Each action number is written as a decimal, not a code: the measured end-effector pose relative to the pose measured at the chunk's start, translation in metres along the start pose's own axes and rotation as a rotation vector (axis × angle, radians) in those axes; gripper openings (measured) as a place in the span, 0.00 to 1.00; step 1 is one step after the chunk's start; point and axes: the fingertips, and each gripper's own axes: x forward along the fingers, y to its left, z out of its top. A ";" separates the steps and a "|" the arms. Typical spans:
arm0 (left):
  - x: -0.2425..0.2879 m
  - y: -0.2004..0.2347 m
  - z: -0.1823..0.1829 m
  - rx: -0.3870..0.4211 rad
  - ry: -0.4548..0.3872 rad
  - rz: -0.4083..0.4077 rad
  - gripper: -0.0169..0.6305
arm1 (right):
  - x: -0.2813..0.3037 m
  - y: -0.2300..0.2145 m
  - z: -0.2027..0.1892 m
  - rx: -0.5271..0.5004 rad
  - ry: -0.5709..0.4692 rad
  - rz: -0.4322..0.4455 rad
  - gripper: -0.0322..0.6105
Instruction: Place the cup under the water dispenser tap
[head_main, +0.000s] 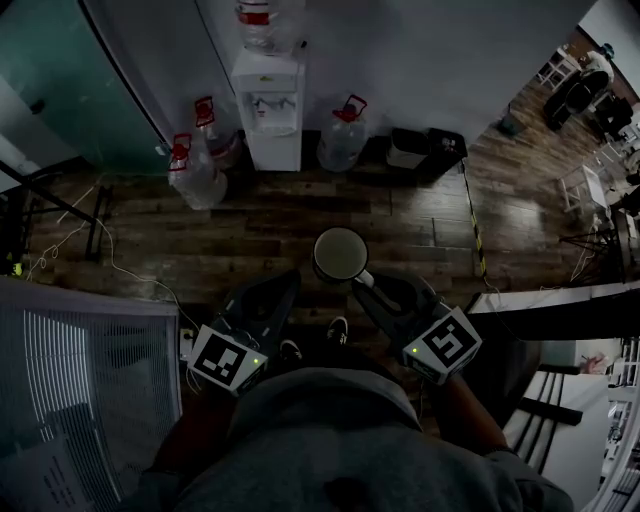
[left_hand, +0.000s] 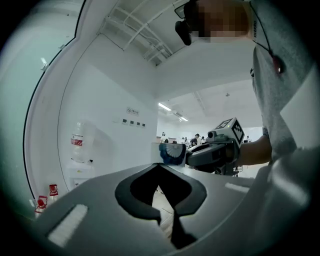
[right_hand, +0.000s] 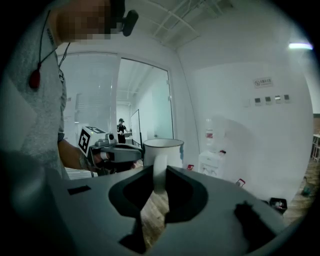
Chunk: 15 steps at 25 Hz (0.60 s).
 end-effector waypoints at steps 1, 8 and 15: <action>0.001 0.001 0.000 0.007 -0.002 0.003 0.04 | 0.000 0.000 0.002 0.002 -0.006 0.004 0.15; 0.012 0.007 0.005 0.043 -0.030 0.032 0.04 | 0.001 -0.010 0.013 -0.011 -0.032 0.021 0.15; 0.027 0.014 0.006 0.026 -0.027 0.082 0.04 | 0.004 -0.031 0.015 -0.026 -0.031 0.055 0.15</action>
